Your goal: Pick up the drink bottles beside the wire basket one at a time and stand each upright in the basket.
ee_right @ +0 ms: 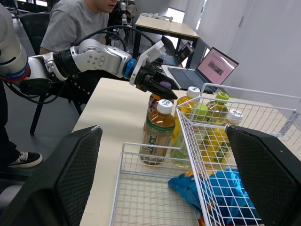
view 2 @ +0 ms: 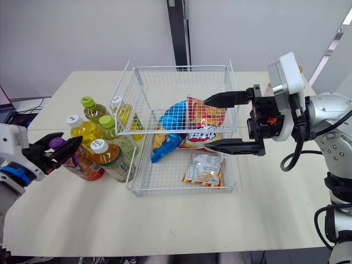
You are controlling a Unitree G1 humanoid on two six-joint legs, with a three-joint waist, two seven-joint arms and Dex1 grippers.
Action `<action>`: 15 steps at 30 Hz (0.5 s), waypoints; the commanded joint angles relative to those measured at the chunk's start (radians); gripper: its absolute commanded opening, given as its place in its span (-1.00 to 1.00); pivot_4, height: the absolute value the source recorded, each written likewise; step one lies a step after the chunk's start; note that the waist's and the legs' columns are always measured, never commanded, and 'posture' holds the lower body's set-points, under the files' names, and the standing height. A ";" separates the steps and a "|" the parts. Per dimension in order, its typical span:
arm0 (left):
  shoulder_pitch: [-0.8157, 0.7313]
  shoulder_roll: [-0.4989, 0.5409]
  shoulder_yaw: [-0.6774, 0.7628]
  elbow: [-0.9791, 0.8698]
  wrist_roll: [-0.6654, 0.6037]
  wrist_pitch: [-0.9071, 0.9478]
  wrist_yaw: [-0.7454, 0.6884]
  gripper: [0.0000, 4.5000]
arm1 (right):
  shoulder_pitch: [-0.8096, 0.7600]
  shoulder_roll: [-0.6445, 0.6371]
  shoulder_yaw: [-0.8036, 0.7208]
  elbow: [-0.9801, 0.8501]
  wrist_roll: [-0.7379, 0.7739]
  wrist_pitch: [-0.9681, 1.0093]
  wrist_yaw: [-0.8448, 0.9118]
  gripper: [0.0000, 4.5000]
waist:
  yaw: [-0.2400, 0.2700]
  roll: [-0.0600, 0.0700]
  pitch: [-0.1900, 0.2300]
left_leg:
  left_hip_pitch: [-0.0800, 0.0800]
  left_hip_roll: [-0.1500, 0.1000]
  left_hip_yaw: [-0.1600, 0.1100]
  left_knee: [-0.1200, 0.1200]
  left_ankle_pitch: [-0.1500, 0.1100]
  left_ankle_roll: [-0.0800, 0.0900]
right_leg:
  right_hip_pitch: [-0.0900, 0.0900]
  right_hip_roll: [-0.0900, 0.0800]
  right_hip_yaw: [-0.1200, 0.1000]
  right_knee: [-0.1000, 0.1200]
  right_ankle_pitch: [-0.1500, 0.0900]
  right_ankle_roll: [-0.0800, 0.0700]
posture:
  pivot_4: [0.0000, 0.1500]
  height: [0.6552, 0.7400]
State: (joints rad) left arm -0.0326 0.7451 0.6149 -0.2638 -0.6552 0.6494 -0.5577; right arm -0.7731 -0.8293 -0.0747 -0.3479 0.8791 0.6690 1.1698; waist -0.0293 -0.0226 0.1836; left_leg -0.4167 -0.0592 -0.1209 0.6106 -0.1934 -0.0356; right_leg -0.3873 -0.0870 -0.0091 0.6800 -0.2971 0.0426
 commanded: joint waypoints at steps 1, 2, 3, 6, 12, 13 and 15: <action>-0.004 0.012 0.006 -0.009 0.013 -0.013 0.003 -0.09 | -0.026 -0.002 -0.017 -0.005 0.008 0.004 -0.002 1.00 | 0.000 0.000 0.000 | 0.000 0.000 0.000 0.000 0.000 0.000 | 0.000 0.000 0.000 0.000 0.000 0.000 | 1.00 1.00; 0.000 0.013 0.007 -0.009 0.018 -0.015 0.003 -0.23 | -0.027 -0.001 -0.017 -0.004 0.007 0.005 -0.001 1.00 | 0.000 0.000 0.000 | 0.000 0.000 0.000 0.000 0.000 0.000 | 0.000 0.000 0.000 0.000 0.000 0.000 | 1.00 1.00; 0.002 0.012 0.009 -0.011 0.018 -0.014 0.003 -0.35 | -0.029 0.001 -0.016 -0.003 0.006 0.005 -0.001 1.00 | 0.000 0.000 0.000 | 0.000 0.000 0.000 0.000 0.000 0.000 | 0.000 0.000 0.000 0.000 0.000 0.000 | 1.00 1.00; 0.014 0.008 0.016 -0.022 0.021 -0.015 0.003 -0.39 | -0.028 0.004 -0.017 -0.004 0.005 0.006 -0.003 1.00 | 0.000 0.000 0.000 | 0.000 0.000 0.000 0.000 0.000 0.000 | 0.000 0.000 0.000 0.000 0.000 0.000 | 1.00 1.00; 0.061 0.021 0.079 -0.113 -0.023 -0.009 -0.022 -0.39 | -0.025 0.007 -0.023 0.000 -0.020 -0.013 -0.014 1.00 | -0.003 0.000 0.000 | 0.000 0.000 0.000 0.000 0.000 0.000 | 0.000 0.000 0.000 0.000 0.000 0.000 | 1.00 1.00; 0.070 0.039 0.105 -0.135 -0.045 0.009 -0.034 -0.39 | -0.026 0.005 -0.028 0.004 -0.027 -0.017 -0.021 1.00 | -0.003 0.000 0.000 | 0.000 0.000 0.000 0.000 0.000 0.000 | 0.000 0.000 0.000 0.000 0.000 0.000 | 1.00 1.00; 0.077 0.079 0.161 -0.154 -0.087 0.048 -0.053 -0.39 | -0.026 -0.003 -0.044 0.011 -0.027 -0.013 -0.028 1.00 | -0.001 -0.002 0.001 | 0.000 0.000 0.000 0.000 0.000 0.000 | -0.001 0.000 0.000 0.000 0.000 0.000 | 1.00 1.00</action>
State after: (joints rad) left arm 0.0578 0.7753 0.6808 -0.3562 -0.6962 0.6917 -0.5916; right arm -0.7745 -0.8183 -0.0782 -0.3348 0.8506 0.6669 1.1514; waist -0.0304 -0.0243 0.1846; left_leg -0.4172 -0.0589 -0.1220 0.6104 -0.1934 -0.0356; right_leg -0.3881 -0.0868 -0.0094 0.6799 -0.2971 0.0426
